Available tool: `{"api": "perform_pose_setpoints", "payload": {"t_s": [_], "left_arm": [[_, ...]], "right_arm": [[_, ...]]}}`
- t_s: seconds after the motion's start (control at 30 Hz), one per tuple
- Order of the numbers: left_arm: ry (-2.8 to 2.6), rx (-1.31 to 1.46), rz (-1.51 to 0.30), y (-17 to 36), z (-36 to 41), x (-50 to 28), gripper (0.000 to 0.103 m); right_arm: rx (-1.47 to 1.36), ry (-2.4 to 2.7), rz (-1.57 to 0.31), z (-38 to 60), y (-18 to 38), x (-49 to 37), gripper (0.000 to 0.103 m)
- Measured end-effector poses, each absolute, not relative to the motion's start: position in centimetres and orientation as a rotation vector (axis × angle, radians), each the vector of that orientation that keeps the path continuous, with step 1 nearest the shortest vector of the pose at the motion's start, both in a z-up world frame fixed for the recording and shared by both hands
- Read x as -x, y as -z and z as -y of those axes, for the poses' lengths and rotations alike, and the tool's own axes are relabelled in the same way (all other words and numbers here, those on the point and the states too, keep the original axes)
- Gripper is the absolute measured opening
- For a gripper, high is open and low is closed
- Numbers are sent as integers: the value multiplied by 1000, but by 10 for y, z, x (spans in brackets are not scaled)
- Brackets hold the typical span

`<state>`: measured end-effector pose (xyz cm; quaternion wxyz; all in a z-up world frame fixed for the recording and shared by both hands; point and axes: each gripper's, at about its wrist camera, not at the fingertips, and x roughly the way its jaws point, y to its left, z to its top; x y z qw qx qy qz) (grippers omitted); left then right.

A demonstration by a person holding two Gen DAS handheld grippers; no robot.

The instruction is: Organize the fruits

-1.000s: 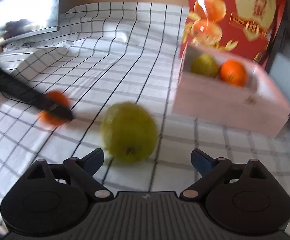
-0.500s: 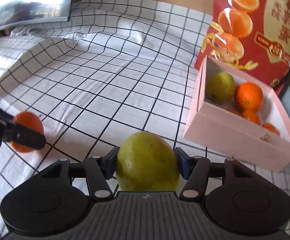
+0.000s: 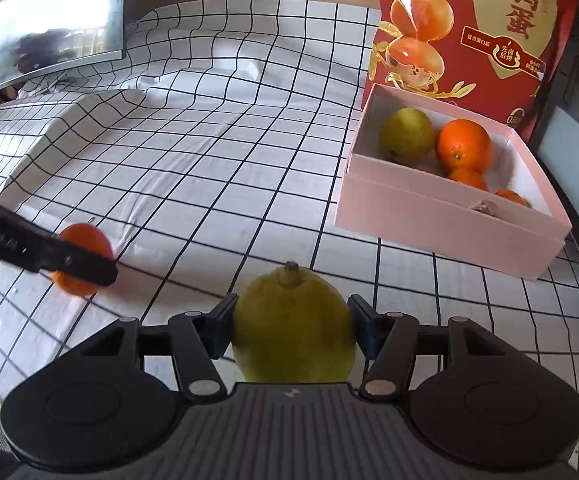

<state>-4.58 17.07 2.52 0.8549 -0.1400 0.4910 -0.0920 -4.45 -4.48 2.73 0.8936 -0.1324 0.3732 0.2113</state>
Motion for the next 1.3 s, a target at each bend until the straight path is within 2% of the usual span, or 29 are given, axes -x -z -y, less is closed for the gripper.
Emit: {"api": "perform_pose_setpoints", "payload": {"t_s": [1.07, 1.3], "left_arm": [[188, 240, -1016, -35, -155, 53, 49], [206, 213, -1021, -35, -145, 51, 49]], "right_arm": [[255, -417, -783, 29, -17, 11, 62], [252, -432, -805, 35, -16, 21, 58]]}}
